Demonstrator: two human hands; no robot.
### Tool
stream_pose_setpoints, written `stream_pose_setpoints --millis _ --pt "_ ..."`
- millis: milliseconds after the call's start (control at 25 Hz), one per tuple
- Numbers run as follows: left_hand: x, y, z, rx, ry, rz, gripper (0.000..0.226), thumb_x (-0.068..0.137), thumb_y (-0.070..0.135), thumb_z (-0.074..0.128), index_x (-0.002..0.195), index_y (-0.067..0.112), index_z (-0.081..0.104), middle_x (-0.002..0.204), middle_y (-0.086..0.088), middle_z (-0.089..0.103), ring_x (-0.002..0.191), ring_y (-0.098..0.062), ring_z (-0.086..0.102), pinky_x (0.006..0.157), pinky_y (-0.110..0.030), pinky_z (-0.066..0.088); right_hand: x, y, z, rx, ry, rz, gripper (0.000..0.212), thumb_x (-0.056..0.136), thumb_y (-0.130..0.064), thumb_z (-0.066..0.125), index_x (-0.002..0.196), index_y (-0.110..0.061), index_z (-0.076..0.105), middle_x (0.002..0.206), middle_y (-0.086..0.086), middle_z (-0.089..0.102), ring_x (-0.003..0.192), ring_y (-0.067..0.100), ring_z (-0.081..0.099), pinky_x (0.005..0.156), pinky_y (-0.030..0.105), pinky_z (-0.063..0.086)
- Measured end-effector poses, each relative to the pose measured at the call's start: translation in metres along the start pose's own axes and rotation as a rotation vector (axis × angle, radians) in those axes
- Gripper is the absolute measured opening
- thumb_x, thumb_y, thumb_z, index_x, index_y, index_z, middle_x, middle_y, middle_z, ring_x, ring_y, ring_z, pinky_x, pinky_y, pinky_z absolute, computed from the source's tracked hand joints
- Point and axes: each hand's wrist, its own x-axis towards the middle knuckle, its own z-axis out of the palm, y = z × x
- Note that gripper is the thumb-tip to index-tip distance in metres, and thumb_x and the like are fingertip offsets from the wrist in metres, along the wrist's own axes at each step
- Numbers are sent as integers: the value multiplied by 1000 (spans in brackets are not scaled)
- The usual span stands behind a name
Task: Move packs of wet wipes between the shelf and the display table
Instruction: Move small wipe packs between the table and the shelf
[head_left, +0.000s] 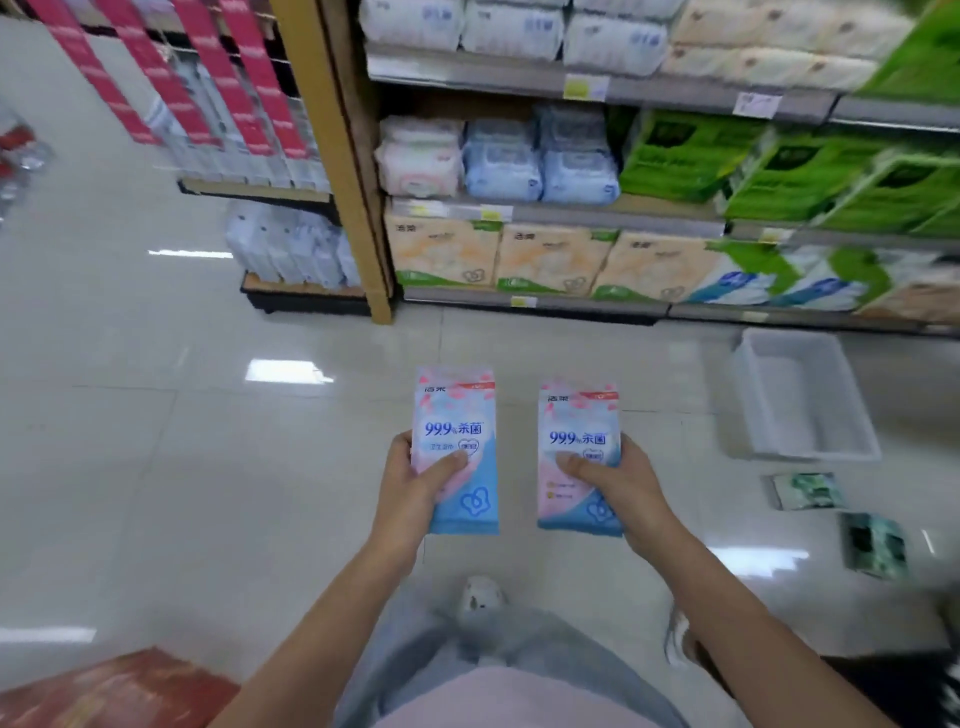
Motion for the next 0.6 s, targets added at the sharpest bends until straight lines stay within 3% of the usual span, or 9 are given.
stream_pose_setpoints --millis 80,160,400,600 --pt "14 7 31 43 -36 -11 27 83 5 68 100 16 50 103 -5 67 84 -21 67 71 -33 56 23 -25 -20 55 31 -29 26 76 7 71 88 -12 59 86 8 70 59 12 70 53 25 57" --pt "32 18 55 89 -60 -25 26 83 5 67 98 17 50 101 -3 67 83 -20 66 68 -31 54 44 -50 -38 105 66 -57 25 76 5 72 87 -13 59 84 5 70 58 11 69 52 23 56" --pt "134 79 143 164 -141 55 25 84 5 67 97 16 50 104 -6 65 82 -18 64 63 -26 49 121 -118 -90 162 178 -111 26 75 -1 75 93 -12 61 90 11 73 70 22 71 63 34 59" --pt "207 155 248 190 -316 151 34 77 10 75 101 17 52 100 0 68 79 -11 67 61 -20 52 179 -184 -134 216 274 -120 32 75 -3 75 105 -6 62 96 16 73 78 32 72 66 38 60"
